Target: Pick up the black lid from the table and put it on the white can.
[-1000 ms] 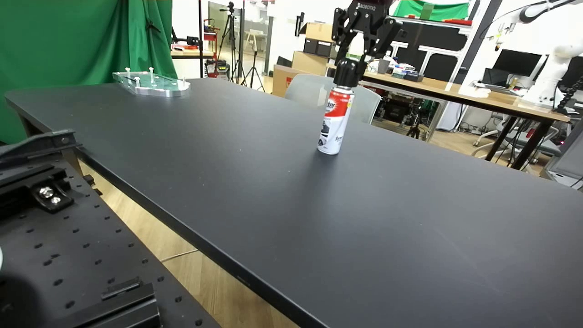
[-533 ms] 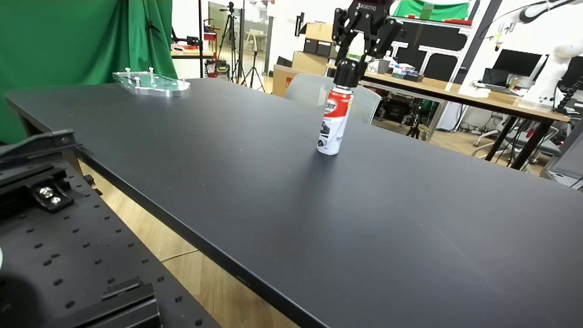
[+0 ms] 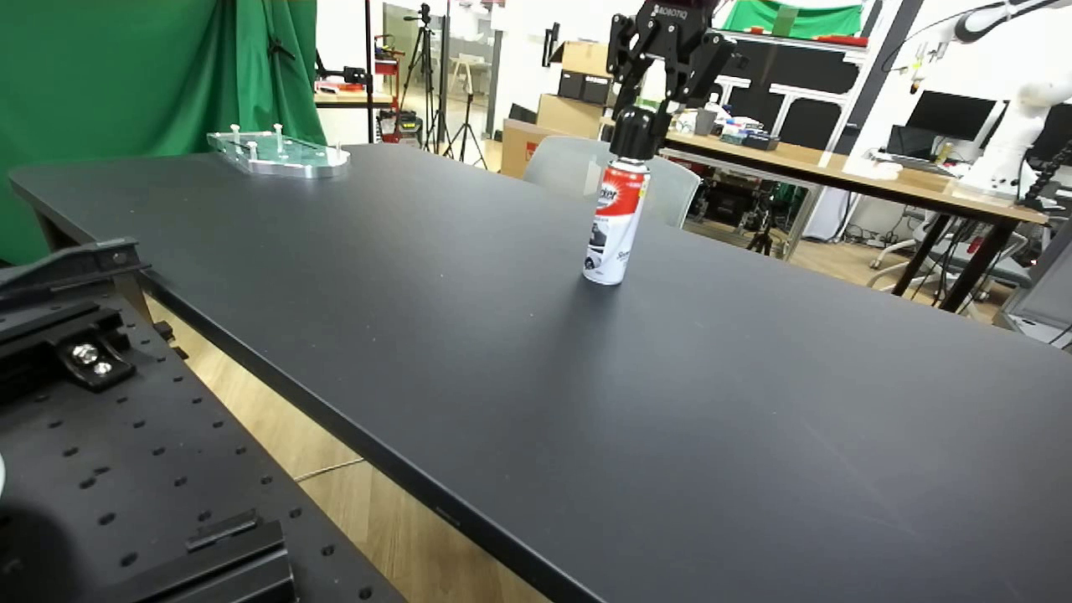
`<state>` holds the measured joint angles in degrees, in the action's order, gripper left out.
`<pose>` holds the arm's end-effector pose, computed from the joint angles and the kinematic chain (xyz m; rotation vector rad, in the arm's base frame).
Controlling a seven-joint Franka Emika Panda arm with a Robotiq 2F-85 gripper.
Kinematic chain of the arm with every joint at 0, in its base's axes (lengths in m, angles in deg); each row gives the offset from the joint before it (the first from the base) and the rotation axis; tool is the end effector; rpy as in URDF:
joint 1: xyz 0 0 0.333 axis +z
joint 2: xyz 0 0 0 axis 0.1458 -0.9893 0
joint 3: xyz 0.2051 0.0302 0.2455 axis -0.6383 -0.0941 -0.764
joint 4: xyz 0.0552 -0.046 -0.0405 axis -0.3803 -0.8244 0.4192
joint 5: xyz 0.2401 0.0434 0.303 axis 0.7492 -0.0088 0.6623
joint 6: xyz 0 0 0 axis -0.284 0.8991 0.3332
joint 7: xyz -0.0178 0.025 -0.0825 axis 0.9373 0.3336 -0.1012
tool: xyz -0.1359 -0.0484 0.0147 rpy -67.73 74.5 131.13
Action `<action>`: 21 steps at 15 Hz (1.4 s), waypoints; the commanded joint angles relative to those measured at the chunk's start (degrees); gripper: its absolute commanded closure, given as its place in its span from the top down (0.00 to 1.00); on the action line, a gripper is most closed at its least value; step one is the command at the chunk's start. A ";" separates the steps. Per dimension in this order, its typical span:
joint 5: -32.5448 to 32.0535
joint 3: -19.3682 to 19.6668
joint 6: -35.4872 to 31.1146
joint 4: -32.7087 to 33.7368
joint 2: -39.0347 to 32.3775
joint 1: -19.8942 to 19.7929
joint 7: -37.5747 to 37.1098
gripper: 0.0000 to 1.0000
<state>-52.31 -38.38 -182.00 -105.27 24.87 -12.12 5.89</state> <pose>0.5917 -0.0532 0.2894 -3.0325 0.2767 -0.0139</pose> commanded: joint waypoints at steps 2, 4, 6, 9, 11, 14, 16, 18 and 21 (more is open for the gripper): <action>-0.33 0.11 1.25 -1.63 2.35 0.42 -2.16 0.32; -0.57 0.13 0.95 -2.31 3.13 0.63 -2.54 0.32; -0.90 0.24 0.83 -3.00 3.97 0.81 -3.21 0.32; -0.69 0.38 0.79 -3.49 4.45 0.65 -3.64 0.32; -0.75 0.55 0.65 -3.60 4.31 0.52 -4.00 0.32; -0.56 0.86 0.73 -3.63 3.96 0.22 -4.20 0.32; -0.49 1.15 0.73 -3.80 3.85 0.07 -4.26 0.32; -0.44 1.30 0.67 -3.77 3.63 -0.10 -4.16 0.32; -0.42 1.43 0.37 -3.50 2.95 -0.15 -3.73 0.32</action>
<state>-52.47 -37.09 -181.56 -108.57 27.60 -12.17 3.72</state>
